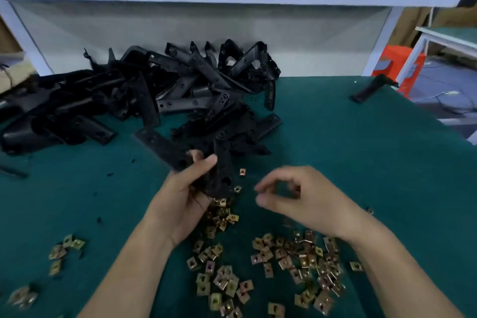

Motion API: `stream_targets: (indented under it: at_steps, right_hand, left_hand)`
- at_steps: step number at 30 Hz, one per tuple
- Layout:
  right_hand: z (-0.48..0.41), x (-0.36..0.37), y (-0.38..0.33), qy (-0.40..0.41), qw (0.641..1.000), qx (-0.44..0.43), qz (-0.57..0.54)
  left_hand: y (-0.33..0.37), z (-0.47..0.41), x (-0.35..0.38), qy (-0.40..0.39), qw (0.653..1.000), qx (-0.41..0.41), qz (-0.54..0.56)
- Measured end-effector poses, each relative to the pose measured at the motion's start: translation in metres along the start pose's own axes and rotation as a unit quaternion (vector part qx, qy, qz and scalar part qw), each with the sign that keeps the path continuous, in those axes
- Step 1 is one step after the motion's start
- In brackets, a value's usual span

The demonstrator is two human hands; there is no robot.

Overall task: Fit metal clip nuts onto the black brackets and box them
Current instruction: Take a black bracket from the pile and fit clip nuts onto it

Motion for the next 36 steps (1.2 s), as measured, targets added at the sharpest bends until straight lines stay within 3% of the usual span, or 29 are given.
stream_targets:
  at_steps: [3,7,13,23,36]
  right_hand:
    - [0.004,0.017,0.003,-0.112,0.988,0.012,0.107]
    - [0.001,0.042,-0.007,-0.056,0.989,-0.017,0.139]
    - [0.001,0.055,-0.015,-0.03,0.991,-0.074,0.109]
    - [0.0,0.046,-0.019,0.062,0.991,-0.072,-0.092]
    - [0.0,0.049,-0.008,-0.011,0.999,-0.038,-0.024]
  left_hand:
    - [-0.003,-0.003,-0.004,-0.035,0.999,-0.004,-0.028]
    - [-0.004,-0.003,-0.003,-0.083,0.995,-0.001,-0.056]
    - [-0.003,0.002,0.001,-0.081,0.994,0.007,-0.072]
    - [-0.004,0.003,0.002,-0.073,0.993,0.005,-0.09]
    - [-0.004,0.002,0.003,-0.103,0.993,0.007,-0.056]
Point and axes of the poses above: each hand's wrist, its own z-axis away from the middle knuckle, its own x-axis out of the palm, y = z × x, the point moved 3 cm from there along -z, towards the middle knuckle, and after that the axes turned 1 degree about -x, right-handed, at the moved point
